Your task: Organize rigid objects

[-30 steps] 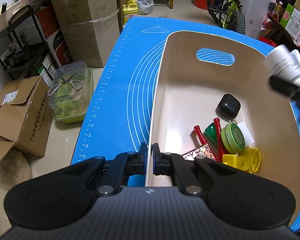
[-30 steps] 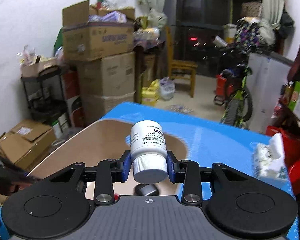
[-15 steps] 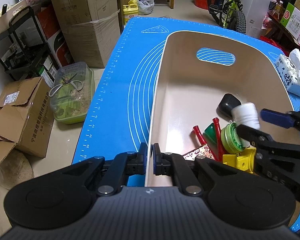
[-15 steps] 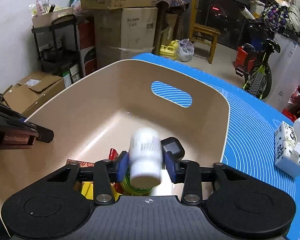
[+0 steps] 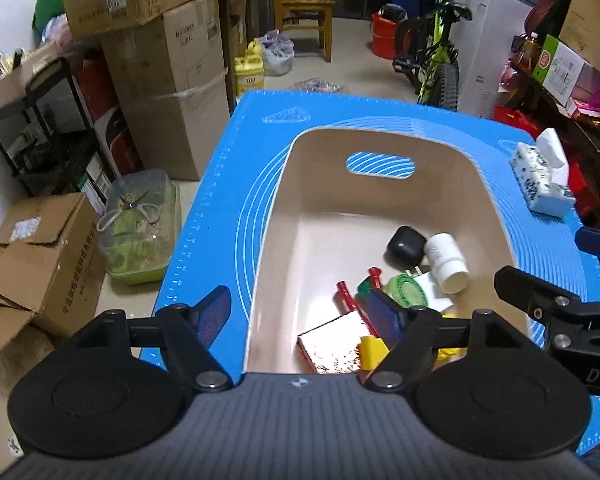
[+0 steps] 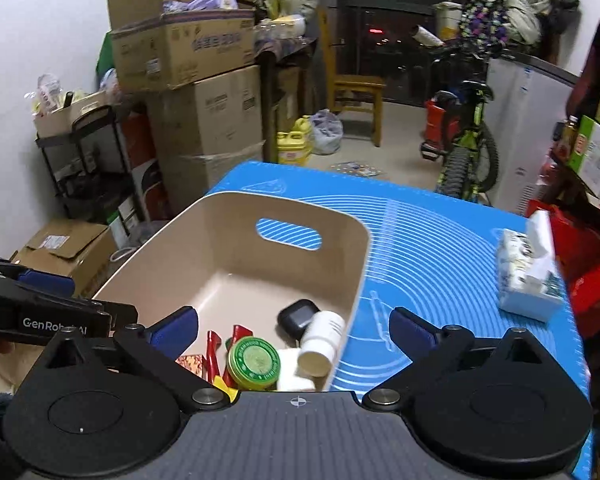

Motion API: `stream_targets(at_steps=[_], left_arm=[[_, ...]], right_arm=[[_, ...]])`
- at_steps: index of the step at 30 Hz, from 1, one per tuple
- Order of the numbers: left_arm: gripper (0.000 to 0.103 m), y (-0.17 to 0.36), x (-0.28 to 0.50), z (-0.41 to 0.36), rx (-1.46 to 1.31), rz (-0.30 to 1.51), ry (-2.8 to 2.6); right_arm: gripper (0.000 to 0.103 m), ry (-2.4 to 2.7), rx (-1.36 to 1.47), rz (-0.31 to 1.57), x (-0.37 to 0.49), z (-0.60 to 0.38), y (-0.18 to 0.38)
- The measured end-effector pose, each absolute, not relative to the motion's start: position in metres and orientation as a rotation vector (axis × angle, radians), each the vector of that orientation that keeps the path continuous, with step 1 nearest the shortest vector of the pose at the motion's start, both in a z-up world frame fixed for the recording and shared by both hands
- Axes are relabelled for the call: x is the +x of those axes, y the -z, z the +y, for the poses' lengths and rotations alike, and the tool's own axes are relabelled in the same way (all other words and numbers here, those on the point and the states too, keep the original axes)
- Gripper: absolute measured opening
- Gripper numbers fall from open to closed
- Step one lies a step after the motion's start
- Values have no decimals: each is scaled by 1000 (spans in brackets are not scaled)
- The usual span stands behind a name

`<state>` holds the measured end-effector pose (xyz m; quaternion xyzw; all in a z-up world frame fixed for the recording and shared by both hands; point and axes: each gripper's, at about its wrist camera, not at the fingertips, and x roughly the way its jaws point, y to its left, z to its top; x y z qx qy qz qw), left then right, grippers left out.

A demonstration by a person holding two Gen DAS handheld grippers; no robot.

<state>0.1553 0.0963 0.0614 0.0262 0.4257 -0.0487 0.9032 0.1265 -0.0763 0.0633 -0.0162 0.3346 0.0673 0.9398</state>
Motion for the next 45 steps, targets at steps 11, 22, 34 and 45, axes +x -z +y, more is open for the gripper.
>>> stream_targets(at_steps=[11,22,34,45], left_arm=[[78,-102,87,66,103,763,111],[78,-120,22,39,111,692,134],[86,-100,-28,25,125,676,122],[86,-57,-52,15,133,679,135]], right_arm=[[101,-67,-13,618,53,-109,-101],[101,-19,-52,596,-23,-135,-111],[101,30,2,585,-90,-153,-94],[101,59,1,561,-117,-150,-64]])
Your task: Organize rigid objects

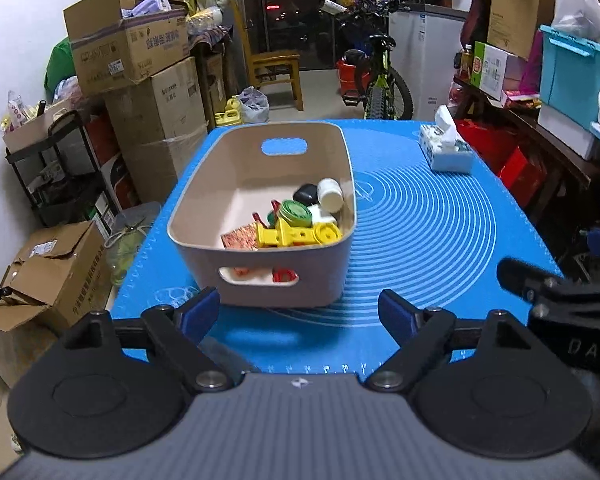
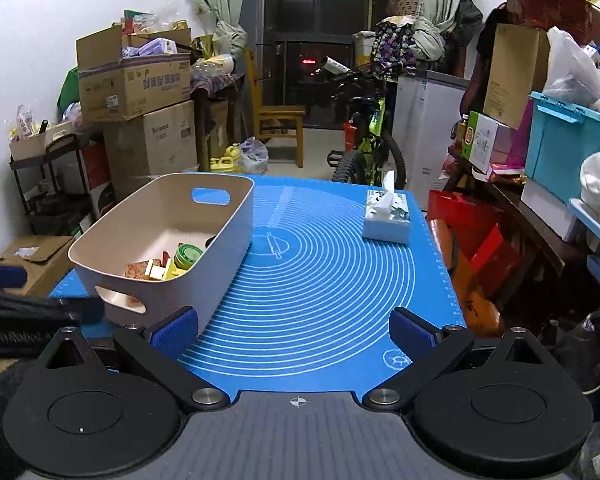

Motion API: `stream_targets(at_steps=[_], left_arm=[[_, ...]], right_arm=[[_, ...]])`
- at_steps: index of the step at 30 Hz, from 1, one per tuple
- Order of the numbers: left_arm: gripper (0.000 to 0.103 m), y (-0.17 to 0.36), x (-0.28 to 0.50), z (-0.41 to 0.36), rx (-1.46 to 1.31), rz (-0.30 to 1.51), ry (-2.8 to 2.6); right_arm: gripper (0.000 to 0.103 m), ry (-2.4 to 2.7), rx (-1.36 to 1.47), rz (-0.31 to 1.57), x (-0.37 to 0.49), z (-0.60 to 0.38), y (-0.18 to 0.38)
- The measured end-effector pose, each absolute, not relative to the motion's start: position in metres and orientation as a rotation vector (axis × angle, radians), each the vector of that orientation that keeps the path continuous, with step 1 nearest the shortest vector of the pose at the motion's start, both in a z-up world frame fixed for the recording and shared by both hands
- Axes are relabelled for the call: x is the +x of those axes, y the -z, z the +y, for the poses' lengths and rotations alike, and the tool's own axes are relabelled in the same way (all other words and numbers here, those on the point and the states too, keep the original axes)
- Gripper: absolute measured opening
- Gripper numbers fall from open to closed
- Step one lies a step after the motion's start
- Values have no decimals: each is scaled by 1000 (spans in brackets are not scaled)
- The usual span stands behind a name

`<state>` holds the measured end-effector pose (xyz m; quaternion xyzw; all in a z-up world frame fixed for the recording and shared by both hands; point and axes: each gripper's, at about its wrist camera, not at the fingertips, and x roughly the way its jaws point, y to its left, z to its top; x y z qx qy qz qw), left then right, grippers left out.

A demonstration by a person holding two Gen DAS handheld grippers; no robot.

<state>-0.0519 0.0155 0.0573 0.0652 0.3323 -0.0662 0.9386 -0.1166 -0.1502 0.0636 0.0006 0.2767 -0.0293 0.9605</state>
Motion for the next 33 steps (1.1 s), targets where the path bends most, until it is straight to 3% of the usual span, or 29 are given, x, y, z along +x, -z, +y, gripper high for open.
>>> stream_targets(at_steps=[33], left_arm=[[86,-28,-42,25,90,710,110]], right_arm=[[101,92,-28,549,-115,-145,-30]])
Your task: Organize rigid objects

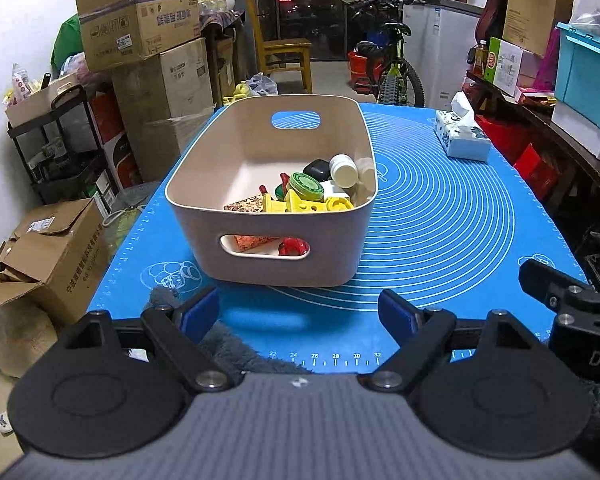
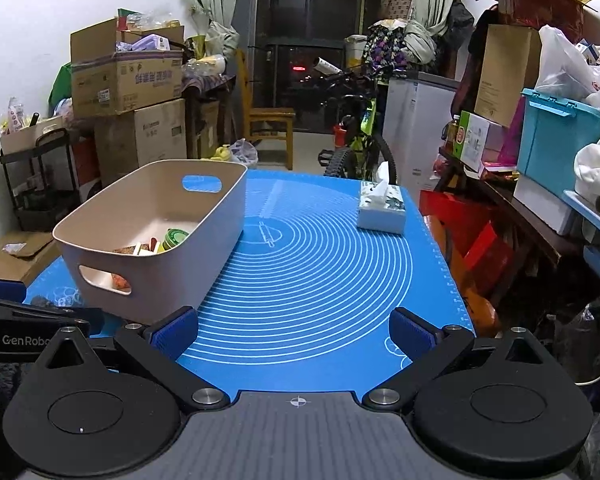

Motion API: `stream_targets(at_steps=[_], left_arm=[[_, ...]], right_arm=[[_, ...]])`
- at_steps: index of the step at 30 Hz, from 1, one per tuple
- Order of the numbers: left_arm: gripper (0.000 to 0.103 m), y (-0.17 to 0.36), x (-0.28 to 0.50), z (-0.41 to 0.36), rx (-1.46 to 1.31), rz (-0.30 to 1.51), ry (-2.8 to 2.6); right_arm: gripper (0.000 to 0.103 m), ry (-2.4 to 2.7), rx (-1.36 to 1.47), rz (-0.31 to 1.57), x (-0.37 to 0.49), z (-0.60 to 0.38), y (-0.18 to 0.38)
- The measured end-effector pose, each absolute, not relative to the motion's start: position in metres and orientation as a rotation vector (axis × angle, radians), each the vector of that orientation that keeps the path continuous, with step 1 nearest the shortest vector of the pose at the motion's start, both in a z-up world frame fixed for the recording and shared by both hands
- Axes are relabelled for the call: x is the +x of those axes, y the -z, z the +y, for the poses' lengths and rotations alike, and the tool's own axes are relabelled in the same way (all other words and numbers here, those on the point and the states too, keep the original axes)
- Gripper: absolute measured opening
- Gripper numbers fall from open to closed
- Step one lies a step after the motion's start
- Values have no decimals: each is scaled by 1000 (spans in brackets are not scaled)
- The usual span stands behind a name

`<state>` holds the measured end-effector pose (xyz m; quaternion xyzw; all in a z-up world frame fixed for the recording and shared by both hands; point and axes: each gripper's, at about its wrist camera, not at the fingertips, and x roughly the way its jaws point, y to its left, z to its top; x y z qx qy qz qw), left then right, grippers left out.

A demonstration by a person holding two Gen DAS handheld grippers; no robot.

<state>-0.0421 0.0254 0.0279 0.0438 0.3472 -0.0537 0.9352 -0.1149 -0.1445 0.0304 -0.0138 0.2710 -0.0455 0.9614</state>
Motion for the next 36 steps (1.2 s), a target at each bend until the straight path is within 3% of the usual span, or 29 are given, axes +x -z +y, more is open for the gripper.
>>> stream_targets(at_steps=[36], left_arm=[[86,-25,-39,21,99,726,138]], right_arm=[[101,120,7,569,-114,-151,-26]])
